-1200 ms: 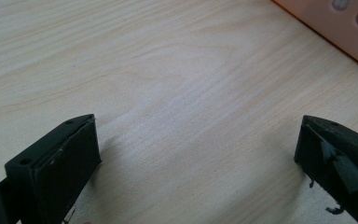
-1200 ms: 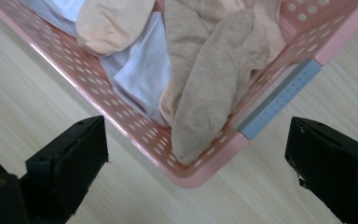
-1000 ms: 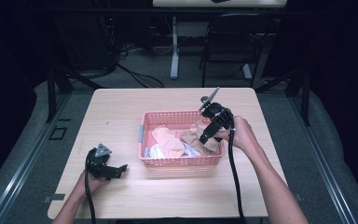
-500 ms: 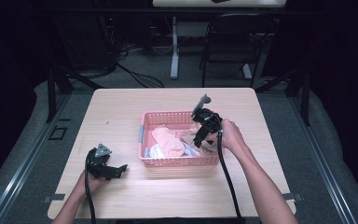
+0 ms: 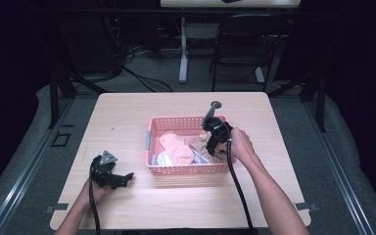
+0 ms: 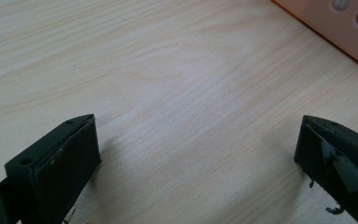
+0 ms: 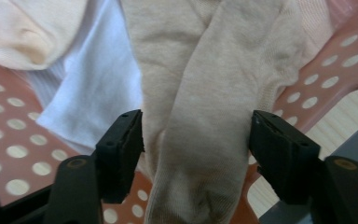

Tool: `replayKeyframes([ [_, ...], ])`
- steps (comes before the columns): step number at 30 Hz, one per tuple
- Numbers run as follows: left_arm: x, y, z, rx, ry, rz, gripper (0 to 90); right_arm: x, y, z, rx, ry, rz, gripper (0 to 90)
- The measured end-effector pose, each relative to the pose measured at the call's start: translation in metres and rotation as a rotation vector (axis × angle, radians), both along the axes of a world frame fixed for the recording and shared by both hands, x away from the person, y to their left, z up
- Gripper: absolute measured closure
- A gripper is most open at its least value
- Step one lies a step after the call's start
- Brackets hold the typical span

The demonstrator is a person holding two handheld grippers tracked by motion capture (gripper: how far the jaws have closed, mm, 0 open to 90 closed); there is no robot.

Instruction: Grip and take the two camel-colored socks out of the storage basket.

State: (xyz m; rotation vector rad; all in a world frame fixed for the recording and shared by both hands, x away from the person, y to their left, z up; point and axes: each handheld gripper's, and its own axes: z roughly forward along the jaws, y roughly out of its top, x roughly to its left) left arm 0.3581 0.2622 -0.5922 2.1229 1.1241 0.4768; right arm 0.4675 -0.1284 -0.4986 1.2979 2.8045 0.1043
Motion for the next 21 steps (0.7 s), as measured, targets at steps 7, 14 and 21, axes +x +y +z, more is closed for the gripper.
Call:
replayKeyframes([
  [7,0.0000,0.0000,0.0000,0.000,0.000,0.000,0.0,0.0001,0.0007,-0.0054,-0.047,-0.032,-0.024,54.6],
  [14,-0.0001,0.0000,0.0000,0.000,0.000,0.000,0.0,0.0014,0.0025,-0.0070,-0.073,-0.046,-0.048,81.2],
  [21,-0.0001,0.0000,0.0000,0.000,0.000,-0.001,0.0,-0.0002,-0.0028,-0.0034,-0.026,-0.052,-0.065,85.0],
])
